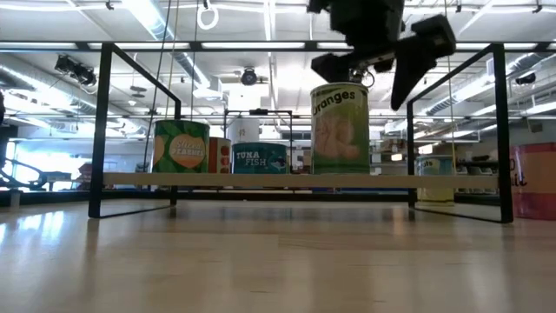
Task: Pick and place cans onto a shelf
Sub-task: Put the canned carrots on the shelf
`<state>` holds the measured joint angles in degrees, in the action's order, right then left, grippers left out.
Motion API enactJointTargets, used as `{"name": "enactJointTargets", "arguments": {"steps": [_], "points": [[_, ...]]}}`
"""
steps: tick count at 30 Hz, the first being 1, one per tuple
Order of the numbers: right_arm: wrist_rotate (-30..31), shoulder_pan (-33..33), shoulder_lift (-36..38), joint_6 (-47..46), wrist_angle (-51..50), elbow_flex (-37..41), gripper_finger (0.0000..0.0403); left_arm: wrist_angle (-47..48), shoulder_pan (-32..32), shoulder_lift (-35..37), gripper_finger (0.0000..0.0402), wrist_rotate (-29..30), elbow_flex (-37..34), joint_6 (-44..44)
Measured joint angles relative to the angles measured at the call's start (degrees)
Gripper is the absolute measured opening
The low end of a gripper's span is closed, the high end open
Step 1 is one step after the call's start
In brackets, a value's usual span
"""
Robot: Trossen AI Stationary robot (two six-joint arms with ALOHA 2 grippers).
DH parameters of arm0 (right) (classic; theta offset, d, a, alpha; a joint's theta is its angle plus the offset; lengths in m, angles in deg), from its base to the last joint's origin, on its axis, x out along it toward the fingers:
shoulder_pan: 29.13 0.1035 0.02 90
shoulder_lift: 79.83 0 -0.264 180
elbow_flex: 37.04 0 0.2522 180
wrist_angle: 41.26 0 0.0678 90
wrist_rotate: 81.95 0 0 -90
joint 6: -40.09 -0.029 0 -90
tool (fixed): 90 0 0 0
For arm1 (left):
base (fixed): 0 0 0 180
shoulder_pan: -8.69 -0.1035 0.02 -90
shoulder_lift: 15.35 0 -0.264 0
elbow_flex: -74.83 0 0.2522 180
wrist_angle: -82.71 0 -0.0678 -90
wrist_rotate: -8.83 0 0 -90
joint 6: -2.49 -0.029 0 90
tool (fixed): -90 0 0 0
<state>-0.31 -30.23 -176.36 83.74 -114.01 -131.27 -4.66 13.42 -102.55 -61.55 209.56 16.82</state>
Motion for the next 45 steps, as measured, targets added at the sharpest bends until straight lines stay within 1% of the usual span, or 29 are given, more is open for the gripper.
{"name": "enactJointTargets", "arguments": {"steps": [4, 9, 12, 15, 19, 22, 26, 28, 32, 33, 35, 37, 40, 42, 45], "points": [[2.02, -2.14, 4.48, -2.72, -0.06, -0.02, 0.0371, -5.24, -0.29, 2.06, 0.0265, -1.69, 0.00, -1.12], [2.73, -8.15, 11.59, -9.36, -0.13, -0.02, 0.0371, -16.13, -2.02, 2.93, 0.0255, -3.34, 0.00, -5.95], [4.17, -13.25, 15.77, -15.44, 0.21, -0.09, 0.0370, -23.44, -3.78, 2.85, 0.0251, -4.21, 0.00, -9.31], [7.97, -19.12, 18.77, -21.03, 0.23, -0.09, 0.0370, -31.42, -6.10, 2.10, 0.0250, -4.45, 0.12, -12.07], [11.91, -27.67, 21.21, -26.51, 0.26, -0.09, 0.0370, -38.89, -9.28, 1.27, 0.0250, -4.42, 0.00, -11.98], [11.54, -33.99, 22.03, -29.63, 0.59, -0.09, 0.0370, -41.93, -11.57, 1.30, 0.0249, -4.40, 0.02, -11.33], [10.04, -40.23, 24.18, -30.96, 0.70, -0.08, 0.0363, -41.30, -15.53, 1.35, 0.0248, -4.77, 0.02, -4.61], [9.79, -42.33, 25.58, -32.20, 2.16, 0.63, 0.0358, -39.16, -17.82, 1.93, 0.0247, -6.63, -0.02, -2.30], [9.75, -45.20, 28.14, -38.12, 4.86, 4.43, 0.0351, -38.49, -22.06, 2.73, 0.0247, -8.21, 0.09, 1.11], [9.76, -45.63, 28.42, -39.29, 4.68, 5.53, 0.0350, -38.23, -23.15, 2.73, 0.0247, -9.84, 0.09, 1.52], [10.56, -46.60, 28.82, -40.54, 3.96, 7.62, 0.0350, -37.17, -25.42, 2.47, 0.0246, -15.24, 0.09, 2.61], [13.54, -47.22, 29.26, -41.05, 4.03, 9.14, 0.0350, -36.65, -27.12, 1.86, 0.0242, -17.25, 0.07, 4.24], [21.05, -47.57, 30.92, -43.54, 6.41, 10.98, 0.0350, -35.18, -29.39, 1.34, 0.0231, -17.04, 0.00, 3.32], [25.15, -47.57, 32.74, -46.89, 8.30, 12.10, 0.0350, -34.80, -30.22, 0.95, 0.0223, -16.66, 0.04, 3.02], [29.23, -47.68, 34.87, -51.36, 9.53, 13.89, 0.0350, -33.96, -31.08, 0.70, 0.0211, -16.86, 0.00, 2.62]]}}
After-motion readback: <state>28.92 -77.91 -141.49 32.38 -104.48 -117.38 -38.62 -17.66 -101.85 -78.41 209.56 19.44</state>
